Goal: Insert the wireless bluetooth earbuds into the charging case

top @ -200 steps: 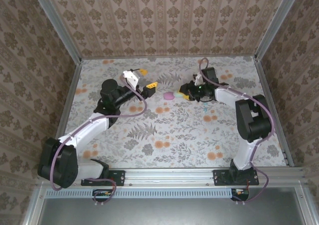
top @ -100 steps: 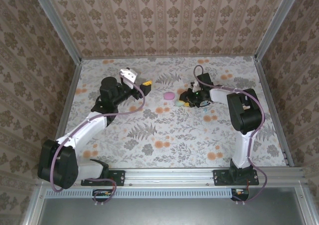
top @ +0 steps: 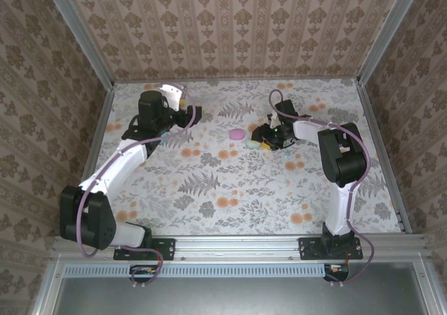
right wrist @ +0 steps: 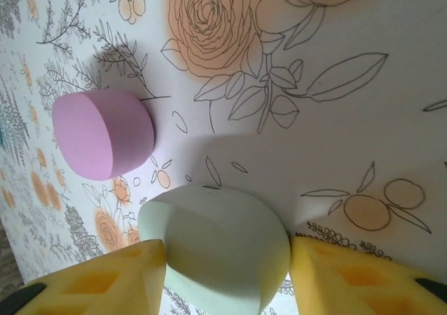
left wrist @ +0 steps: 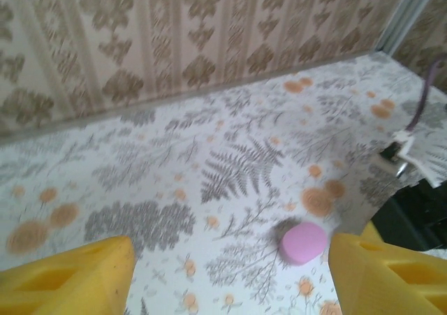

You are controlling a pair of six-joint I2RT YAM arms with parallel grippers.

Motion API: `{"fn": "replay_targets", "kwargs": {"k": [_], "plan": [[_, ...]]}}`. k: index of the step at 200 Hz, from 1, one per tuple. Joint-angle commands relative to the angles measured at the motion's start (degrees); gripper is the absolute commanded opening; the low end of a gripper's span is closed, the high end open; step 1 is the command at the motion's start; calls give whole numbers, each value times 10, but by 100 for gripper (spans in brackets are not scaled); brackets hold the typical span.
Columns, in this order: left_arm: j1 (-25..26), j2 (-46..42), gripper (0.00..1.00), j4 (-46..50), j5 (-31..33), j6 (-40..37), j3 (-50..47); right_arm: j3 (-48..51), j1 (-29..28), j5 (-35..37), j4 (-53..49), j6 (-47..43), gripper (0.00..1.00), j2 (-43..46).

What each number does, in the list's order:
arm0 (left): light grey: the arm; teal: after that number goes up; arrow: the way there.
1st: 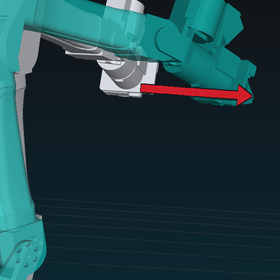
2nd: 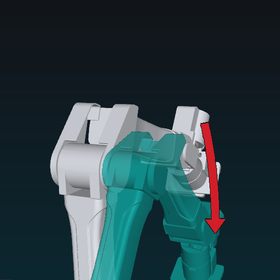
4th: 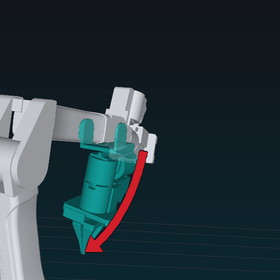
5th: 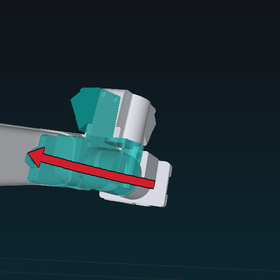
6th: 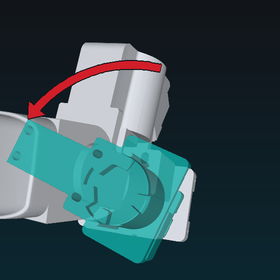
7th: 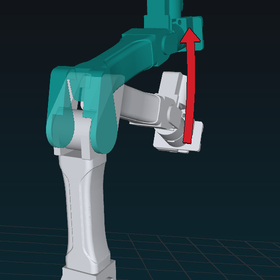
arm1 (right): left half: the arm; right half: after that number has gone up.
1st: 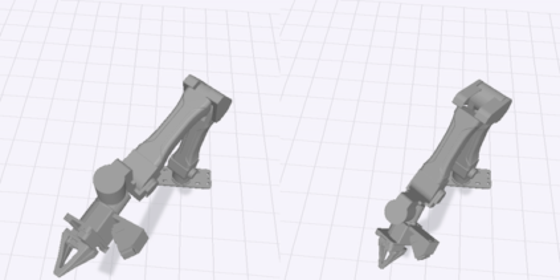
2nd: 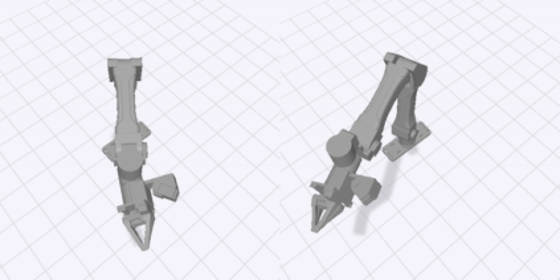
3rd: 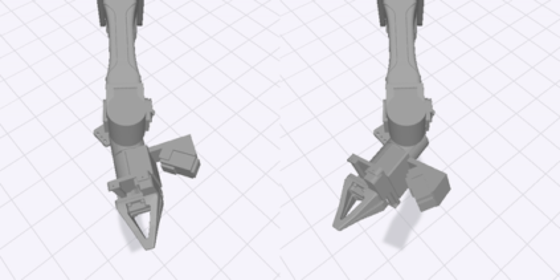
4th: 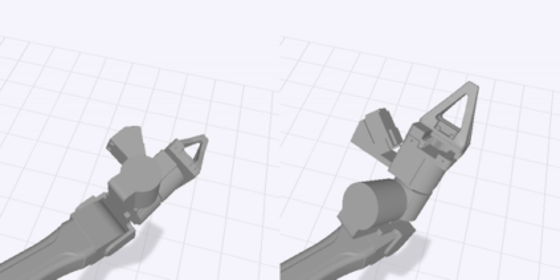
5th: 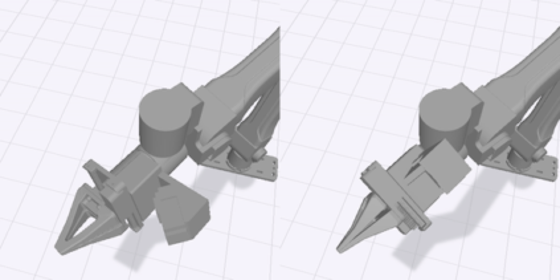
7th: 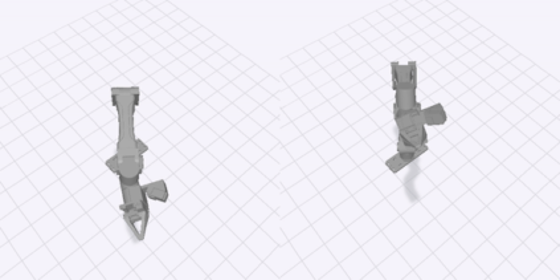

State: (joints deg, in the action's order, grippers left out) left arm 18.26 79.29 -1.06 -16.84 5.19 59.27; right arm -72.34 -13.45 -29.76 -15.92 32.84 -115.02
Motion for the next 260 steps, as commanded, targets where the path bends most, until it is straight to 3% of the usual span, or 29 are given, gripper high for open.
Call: {"fn": "replay_targets", "kwargs": {"k": [1,71,120,173,260], "plan": [[-22,21,73,91,10,27,31,-21,-3,37,-57,-30,56,29],[-97,164,73,324,79,5,130,-53,-7,65,-119,-67,60,127],[-135,264,77,458,150,-120,225,-56,-7,70,-137,-74,61,169],[-153,313,75,500,110,-240,263,-48,-8,75,-140,-69,62,188],[-154,391,67,468,133,-272,302,-45,-9,75,-145,-58,63,202]]}}
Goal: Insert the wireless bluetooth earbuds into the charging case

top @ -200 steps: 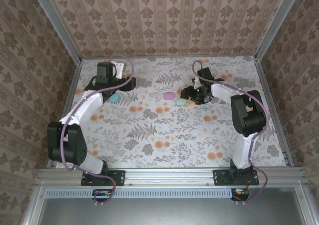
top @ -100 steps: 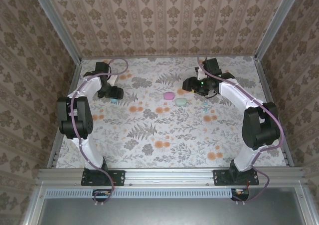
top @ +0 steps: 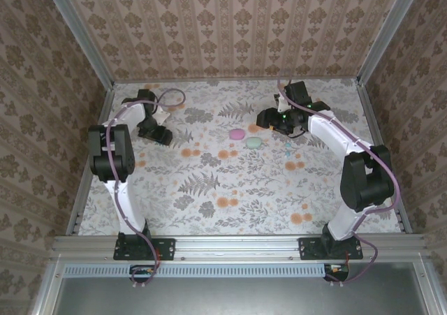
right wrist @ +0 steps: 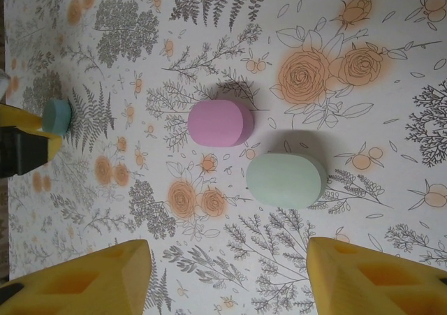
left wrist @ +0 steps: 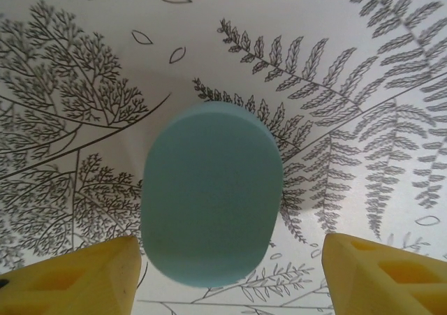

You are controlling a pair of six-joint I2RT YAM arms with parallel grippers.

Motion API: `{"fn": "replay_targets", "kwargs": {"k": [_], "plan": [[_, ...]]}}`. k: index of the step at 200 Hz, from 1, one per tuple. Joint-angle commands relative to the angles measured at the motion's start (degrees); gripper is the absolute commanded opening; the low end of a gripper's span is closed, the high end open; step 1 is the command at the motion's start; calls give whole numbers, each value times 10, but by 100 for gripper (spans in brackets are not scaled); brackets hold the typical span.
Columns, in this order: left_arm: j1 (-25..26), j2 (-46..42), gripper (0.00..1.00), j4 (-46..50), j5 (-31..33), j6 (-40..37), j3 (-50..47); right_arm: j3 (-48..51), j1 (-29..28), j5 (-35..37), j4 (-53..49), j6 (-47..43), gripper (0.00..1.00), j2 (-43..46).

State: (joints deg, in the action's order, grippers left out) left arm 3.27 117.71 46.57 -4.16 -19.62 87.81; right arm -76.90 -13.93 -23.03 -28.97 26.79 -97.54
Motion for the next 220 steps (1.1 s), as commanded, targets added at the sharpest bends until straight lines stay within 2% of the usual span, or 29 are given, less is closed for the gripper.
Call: {"fn": "replay_targets", "kwargs": {"k": [1,99,135,162,187,220], "plan": [[-4,7,67,-9,6,-24,17,1,-4,8,-14,3,63,27],[-4,26,57,-20,2,-45,15,0,-4,5,-14,12,63,29],[-1,5,40,-26,-12,-53,3,0,-4,-2,-13,17,63,26],[16,-36,38,-32,-30,-68,-16,-1,-2,-18,-6,26,63,25],[49,-99,38,-19,-98,-100,-30,-8,1,-50,5,39,63,22],[106,-189,35,-19,-245,-168,-48,-22,8,-113,31,65,62,21]]}}
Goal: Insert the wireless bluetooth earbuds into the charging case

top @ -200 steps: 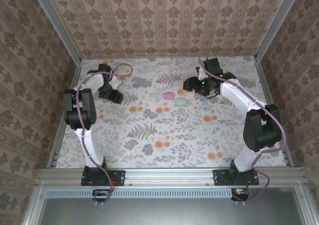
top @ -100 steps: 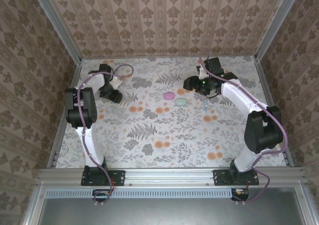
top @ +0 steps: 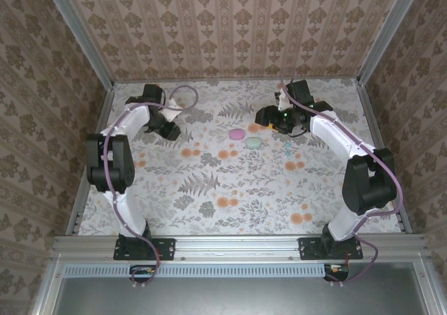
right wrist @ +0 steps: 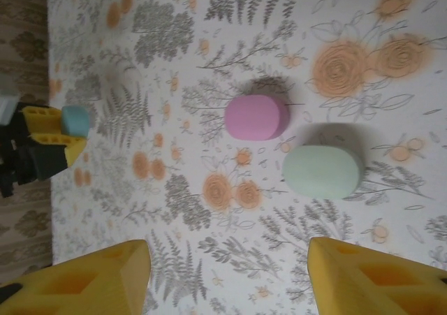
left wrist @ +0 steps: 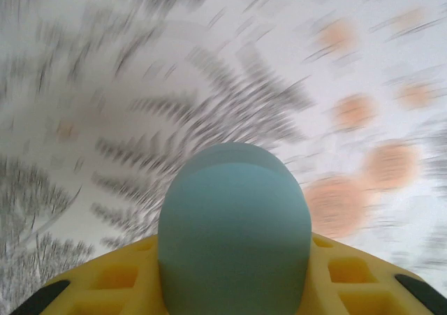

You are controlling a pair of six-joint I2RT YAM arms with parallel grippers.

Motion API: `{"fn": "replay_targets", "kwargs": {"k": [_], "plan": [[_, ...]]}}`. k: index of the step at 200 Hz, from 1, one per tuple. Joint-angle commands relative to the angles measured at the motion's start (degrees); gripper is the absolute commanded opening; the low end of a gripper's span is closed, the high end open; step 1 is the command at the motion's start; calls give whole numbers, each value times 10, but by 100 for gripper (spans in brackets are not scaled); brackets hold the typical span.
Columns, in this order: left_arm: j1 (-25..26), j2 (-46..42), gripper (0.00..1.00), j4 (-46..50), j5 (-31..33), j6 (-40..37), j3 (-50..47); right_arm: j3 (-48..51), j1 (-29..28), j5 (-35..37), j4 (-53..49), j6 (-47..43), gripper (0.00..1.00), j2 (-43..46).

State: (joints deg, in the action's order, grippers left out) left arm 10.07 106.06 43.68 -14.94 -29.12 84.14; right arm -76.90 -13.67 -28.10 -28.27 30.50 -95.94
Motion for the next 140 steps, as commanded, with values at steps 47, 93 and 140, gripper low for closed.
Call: {"fn": "replay_targets", "kwargs": {"k": [47,93,140], "plan": [[94,-154,34,-27,-294,-160,-33,-48,6,-179,69,73,60,4],[131,-166,33,-28,-295,-172,-7,-70,-5,-267,94,107,59,2],[147,-167,33,-23,-273,-180,3,-108,-25,-278,75,145,60,-2]]}}
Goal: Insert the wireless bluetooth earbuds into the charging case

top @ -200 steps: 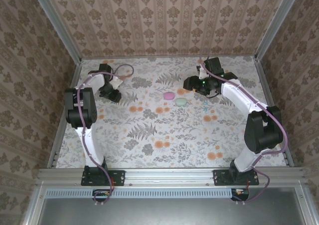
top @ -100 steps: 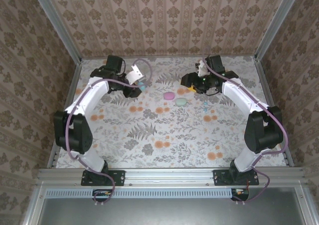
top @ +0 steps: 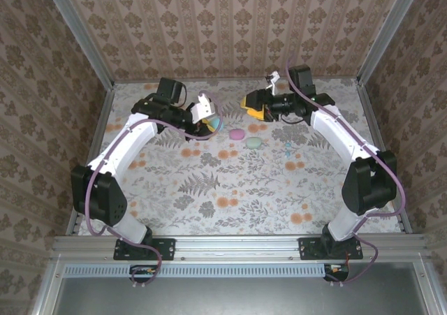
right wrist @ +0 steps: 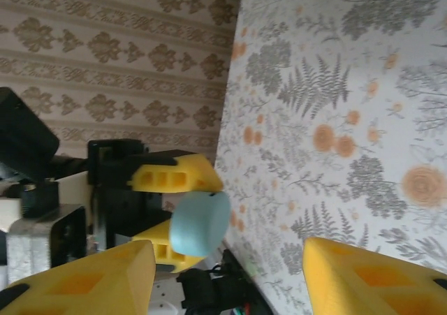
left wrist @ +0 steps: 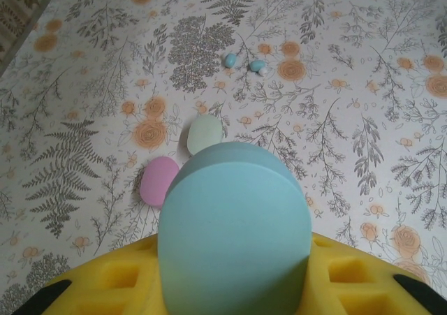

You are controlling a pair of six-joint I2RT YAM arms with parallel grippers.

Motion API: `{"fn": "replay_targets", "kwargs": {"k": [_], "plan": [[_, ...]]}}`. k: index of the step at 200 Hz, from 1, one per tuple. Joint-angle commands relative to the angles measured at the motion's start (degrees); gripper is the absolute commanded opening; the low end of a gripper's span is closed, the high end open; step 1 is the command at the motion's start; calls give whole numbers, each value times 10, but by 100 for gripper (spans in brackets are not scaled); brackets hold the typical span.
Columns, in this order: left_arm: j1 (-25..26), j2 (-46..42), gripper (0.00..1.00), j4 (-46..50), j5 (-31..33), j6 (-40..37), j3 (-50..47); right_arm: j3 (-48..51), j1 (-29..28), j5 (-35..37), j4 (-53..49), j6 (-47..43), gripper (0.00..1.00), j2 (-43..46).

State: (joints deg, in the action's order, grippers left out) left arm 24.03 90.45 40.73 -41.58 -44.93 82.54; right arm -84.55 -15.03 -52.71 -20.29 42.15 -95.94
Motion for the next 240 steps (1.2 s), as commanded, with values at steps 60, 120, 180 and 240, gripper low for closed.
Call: {"fn": "replay_targets", "kwargs": {"k": [60,120,180,240], "plan": [[16,-11,33,4,16,-23,27,-78,-55,-6,-64,18,62,-44],[17,-13,33,8,22,-24,31,-119,-88,-6,-101,-3,60,-88],[17,-11,33,20,40,-31,35,-151,-103,-5,-168,-42,52,-115],[17,-8,33,28,44,-37,43,-161,-106,18,-177,-51,42,-129]]}}
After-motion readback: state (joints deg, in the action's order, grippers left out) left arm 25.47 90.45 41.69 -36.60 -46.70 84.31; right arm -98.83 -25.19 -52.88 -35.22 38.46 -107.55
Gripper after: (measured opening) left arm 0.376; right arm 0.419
